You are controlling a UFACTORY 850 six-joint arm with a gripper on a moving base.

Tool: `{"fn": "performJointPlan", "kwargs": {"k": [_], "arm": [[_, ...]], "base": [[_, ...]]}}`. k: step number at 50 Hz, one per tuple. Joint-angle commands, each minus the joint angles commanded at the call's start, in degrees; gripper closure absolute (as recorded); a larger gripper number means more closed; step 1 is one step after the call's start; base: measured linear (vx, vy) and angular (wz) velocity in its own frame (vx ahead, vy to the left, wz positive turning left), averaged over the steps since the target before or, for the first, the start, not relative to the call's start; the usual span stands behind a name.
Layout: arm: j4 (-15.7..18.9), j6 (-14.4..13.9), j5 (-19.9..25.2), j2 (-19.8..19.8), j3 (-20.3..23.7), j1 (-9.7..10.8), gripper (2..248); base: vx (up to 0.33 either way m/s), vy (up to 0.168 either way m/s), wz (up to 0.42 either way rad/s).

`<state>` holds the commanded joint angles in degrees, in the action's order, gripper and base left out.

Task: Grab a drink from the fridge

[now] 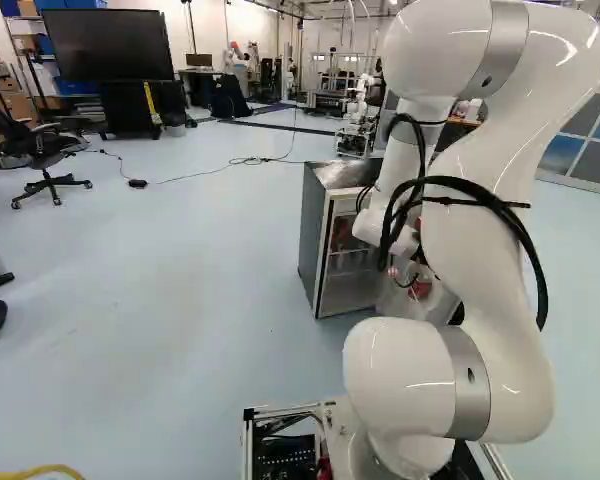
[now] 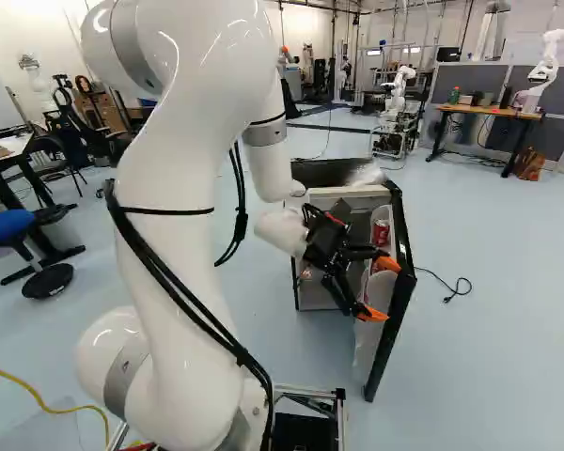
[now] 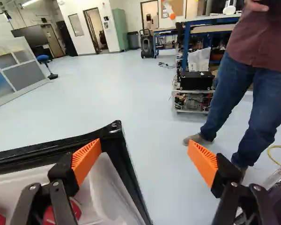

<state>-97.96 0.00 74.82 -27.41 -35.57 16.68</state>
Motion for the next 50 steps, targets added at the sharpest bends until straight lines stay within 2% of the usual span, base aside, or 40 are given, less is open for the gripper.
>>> {"fn": "performJointPlan", "kwargs": {"k": [26, 50], "arm": [[0.0, 0.0, 0.0, -4.07, -8.52, 7.21, 3], [0.0, 0.0, 0.0, -8.16, -16.76, 12.75, 3]], "base": [[0.0, 0.0, 0.0], [0.0, 0.0, 0.0]]}}
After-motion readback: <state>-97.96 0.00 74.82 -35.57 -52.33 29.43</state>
